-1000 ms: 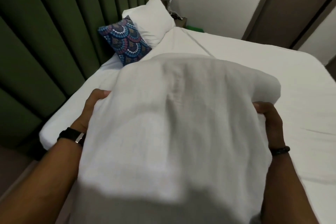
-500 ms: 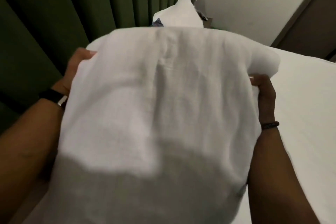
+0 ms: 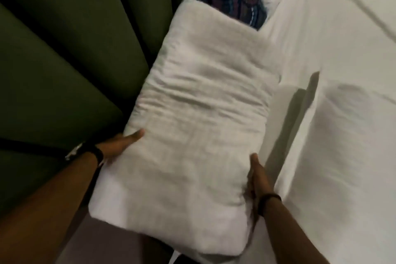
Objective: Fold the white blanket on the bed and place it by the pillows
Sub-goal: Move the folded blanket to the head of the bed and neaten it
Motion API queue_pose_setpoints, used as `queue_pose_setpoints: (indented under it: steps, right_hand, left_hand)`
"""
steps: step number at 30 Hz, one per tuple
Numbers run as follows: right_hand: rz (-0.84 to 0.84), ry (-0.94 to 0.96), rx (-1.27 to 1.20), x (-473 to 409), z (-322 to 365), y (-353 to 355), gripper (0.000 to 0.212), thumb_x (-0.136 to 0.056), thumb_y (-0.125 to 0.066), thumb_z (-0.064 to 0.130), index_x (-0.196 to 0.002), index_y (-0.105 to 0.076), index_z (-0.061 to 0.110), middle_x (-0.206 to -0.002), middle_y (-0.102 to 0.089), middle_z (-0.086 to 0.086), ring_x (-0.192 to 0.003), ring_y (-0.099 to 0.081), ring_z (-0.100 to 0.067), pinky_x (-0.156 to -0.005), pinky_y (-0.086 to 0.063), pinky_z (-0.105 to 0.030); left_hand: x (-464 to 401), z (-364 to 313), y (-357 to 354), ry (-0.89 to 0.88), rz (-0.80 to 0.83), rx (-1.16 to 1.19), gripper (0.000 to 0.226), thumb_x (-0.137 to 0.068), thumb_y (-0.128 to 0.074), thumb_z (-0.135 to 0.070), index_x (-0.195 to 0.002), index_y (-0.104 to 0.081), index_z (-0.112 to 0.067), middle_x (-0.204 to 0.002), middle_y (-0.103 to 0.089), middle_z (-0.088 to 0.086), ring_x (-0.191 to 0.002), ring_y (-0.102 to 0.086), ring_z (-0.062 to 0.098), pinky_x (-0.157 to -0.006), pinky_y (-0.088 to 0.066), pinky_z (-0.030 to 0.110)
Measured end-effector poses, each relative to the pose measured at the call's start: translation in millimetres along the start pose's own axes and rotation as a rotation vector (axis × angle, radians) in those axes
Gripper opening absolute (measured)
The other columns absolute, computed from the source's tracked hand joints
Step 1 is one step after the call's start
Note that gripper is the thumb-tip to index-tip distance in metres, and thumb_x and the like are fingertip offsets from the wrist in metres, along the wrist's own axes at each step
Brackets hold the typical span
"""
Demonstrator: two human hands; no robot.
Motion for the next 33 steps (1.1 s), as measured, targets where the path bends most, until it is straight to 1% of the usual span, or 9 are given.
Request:
queue_pose_setpoints:
  steps: [4,6,8,12,18,22,28,30,33]
  right_hand:
    - [-0.005,-0.081,-0.092,11,-28,-22,0.078,-0.056,-0.07,0.077,-0.117,-0.061,0.03,-0.106,-0.069,0.014,-0.092,-0.067,-0.003,-0.085,-0.049,-0.025]
    - [0.029,-0.071,-0.147,23,-22,-36,0.078,-0.055,-0.076,0.067,-0.121,-0.061,0.028,-0.111,-0.07,0.013,-0.096,-0.068,0.0,-0.08,-0.052,-0.019]
    - [0.138,-0.087,-0.25,33,-16,-53,0.075,-0.063,-0.08,0.058,-0.126,-0.062,0.022,-0.118,-0.07,-0.001,-0.108,-0.067,-0.016,-0.088,-0.053,-0.034]
    - [0.175,-0.319,-0.392,54,-44,-74,0.041,-0.086,-0.057,0.032,-0.118,-0.065,0.009,-0.11,-0.07,-0.018,-0.101,-0.065,-0.035,-0.084,-0.05,-0.042]
    - [-0.09,-0.248,0.176,46,-56,-66,0.042,-0.08,-0.056,0.028,-0.12,-0.058,0.012,-0.106,-0.067,-0.008,-0.096,-0.061,-0.03,-0.077,-0.049,-0.033]
    - [-0.487,0.285,0.487,54,-7,-62,0.063,-0.081,-0.055,0.019,-0.142,-0.04,0.009,-0.139,-0.046,-0.014,-0.13,-0.042,-0.028,-0.105,-0.033,-0.029]
    - [0.167,1.286,1.213,8,40,-145,0.057,-0.095,-0.046,0.044,-0.145,-0.044,0.017,-0.154,-0.034,-0.016,-0.145,-0.025,-0.036,-0.116,-0.02,-0.052]
    - [0.153,1.269,1.506,-48,52,-123,0.062,-0.097,-0.029,0.057,-0.146,-0.041,0.02,-0.155,-0.034,-0.013,-0.144,-0.027,-0.037,-0.11,-0.024,-0.062]
    - [-0.167,0.774,1.568,-119,98,-57,0.074,-0.093,-0.014,0.067,-0.154,-0.015,0.025,-0.163,-0.007,-0.004,-0.15,-0.006,-0.03,-0.114,-0.008,-0.064]
  left_hand:
    - [23,34,-9,0.051,-0.076,0.106,0.089,-0.052,-0.073,-0.078,-0.126,-0.061,-0.03,-0.113,-0.072,-0.001,-0.099,-0.071,0.022,-0.086,-0.056,0.04]
    - [36,30,-12,0.015,-0.126,0.105,0.065,-0.061,-0.079,-0.067,-0.112,-0.066,-0.029,-0.105,-0.072,-0.002,-0.095,-0.071,0.022,-0.079,-0.056,0.036]
    - [39,21,-5,-0.043,-0.27,0.032,0.038,-0.071,-0.079,-0.053,-0.093,-0.067,-0.024,-0.094,-0.07,-0.005,-0.09,-0.068,0.021,-0.076,-0.054,0.035]
    - [47,18,22,-0.134,-0.509,-0.091,0.049,-0.073,-0.078,-0.051,-0.102,-0.066,-0.014,-0.1,-0.069,0.006,-0.091,-0.065,0.028,-0.079,-0.052,0.042]
    - [47,59,3,-0.112,-0.576,-0.399,0.097,-0.065,-0.047,-0.08,-0.133,-0.05,-0.011,-0.13,-0.058,0.021,-0.116,-0.055,0.042,-0.093,-0.046,0.048]
    - [73,43,-53,-0.412,-0.721,-0.737,0.098,-0.077,-0.044,-0.077,-0.152,-0.031,-0.016,-0.157,-0.026,0.023,-0.145,-0.022,0.043,-0.115,-0.02,0.054]
    - [64,65,-125,-0.354,-0.439,-1.048,0.111,-0.07,-0.025,-0.093,-0.156,-0.018,-0.022,-0.165,-0.006,0.009,-0.151,-0.001,0.034,-0.114,-0.006,0.067]
    - [62,75,-120,-0.336,-0.42,-1.069,0.111,-0.071,-0.024,-0.092,-0.156,-0.017,-0.021,-0.165,-0.005,0.008,-0.152,-0.001,0.031,-0.115,-0.006,0.066]
    - [62,77,-118,-0.345,-0.427,-1.069,0.113,-0.07,-0.028,-0.093,-0.157,-0.015,-0.021,-0.165,-0.002,0.006,-0.152,0.001,0.03,-0.115,-0.005,0.065]
Point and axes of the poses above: each hand's wrist, its own x-axis away from the middle knuckle, its own y-axis out of the back of the hand, z = x × y, the point moved 3 cm from there along -x, towards the middle knuckle
